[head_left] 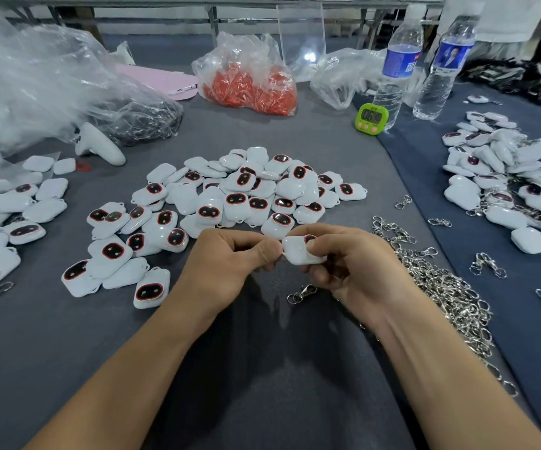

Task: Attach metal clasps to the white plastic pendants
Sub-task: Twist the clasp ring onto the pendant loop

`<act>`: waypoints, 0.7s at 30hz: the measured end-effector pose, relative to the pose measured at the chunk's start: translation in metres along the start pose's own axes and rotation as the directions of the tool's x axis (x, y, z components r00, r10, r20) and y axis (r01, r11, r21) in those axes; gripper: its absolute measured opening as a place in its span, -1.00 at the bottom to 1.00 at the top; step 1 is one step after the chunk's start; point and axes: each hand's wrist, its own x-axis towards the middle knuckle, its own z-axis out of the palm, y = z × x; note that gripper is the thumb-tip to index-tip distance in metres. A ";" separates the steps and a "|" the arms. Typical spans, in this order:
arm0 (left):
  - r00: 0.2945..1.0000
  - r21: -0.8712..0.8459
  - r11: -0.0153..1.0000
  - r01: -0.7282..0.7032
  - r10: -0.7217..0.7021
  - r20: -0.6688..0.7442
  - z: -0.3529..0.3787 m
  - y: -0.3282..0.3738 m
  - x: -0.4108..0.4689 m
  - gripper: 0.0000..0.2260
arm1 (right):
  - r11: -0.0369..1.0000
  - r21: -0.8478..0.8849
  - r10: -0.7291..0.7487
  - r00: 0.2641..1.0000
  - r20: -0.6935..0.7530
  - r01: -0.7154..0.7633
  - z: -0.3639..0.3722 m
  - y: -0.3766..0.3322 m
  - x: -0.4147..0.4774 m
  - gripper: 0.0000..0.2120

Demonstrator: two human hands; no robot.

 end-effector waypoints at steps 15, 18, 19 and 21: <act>0.997 -0.118 0.993 -0.010 0.019 0.078 -0.008 0.006 -0.003 -0.80 | 0.991 0.133 -0.031 0.996 0.087 0.020 0.004 0.006 -0.003 -0.73; 0.991 -0.239 0.967 0.088 -0.060 0.121 -0.004 0.006 -0.002 -0.81 | 0.986 0.162 -0.059 0.995 0.079 0.045 0.004 0.006 -0.003 -0.71; 0.992 -0.213 0.974 0.082 -0.059 0.110 -0.004 0.007 -0.002 -0.85 | 0.986 0.156 -0.067 0.995 0.070 0.056 0.003 0.006 -0.003 -0.73; 0.998 -0.071 0.997 0.015 -0.011 0.058 -0.005 0.009 -0.002 -0.94 | 0.991 0.112 -0.074 0.997 0.033 0.070 0.003 0.007 -0.003 -0.73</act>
